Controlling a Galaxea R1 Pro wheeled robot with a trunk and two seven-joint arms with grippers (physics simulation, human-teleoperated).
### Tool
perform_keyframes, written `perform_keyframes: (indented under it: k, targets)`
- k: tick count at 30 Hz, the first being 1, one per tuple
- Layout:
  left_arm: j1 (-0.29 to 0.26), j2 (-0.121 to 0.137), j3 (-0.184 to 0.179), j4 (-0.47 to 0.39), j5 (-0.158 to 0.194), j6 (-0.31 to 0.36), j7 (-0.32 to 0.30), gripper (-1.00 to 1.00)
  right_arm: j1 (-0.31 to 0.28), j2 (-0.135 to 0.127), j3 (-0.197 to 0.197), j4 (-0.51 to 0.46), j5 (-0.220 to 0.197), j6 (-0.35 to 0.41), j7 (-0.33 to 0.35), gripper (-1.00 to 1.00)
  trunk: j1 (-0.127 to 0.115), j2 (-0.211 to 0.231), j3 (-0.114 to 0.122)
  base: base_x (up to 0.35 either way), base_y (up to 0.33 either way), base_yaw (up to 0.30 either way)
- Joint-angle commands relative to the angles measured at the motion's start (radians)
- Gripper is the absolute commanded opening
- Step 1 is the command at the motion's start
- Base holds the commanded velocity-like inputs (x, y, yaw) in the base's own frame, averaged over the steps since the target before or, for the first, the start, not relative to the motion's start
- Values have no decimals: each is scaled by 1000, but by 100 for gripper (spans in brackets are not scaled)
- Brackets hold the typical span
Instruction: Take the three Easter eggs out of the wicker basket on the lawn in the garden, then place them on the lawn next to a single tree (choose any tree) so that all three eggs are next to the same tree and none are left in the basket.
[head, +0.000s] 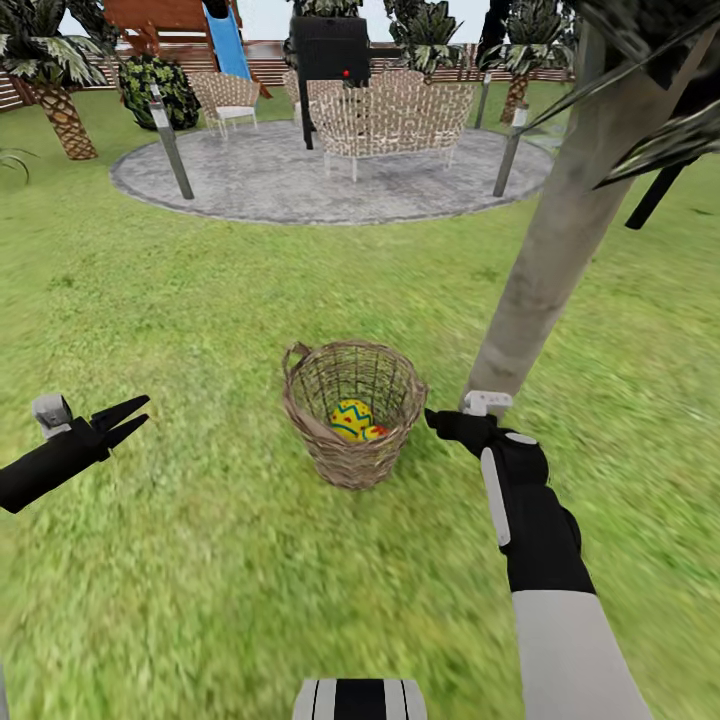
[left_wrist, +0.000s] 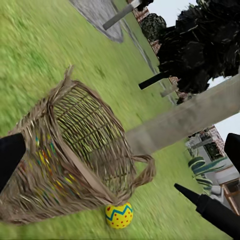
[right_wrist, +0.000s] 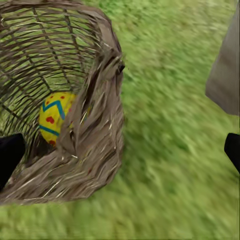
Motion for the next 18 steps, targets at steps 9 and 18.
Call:
perform_keyframes:
  k: [9,18]
  targets:
    - [-1,-5,3,1,-2,2,-5,100,3,0,-3,-6,10,5,10,100,0,0,-1,65,81,0]
    - [-1,-5,-3,1,0,4,-6,100,4,0,-3,-6,10,5,10,100,-3,2,30,1,1,0]
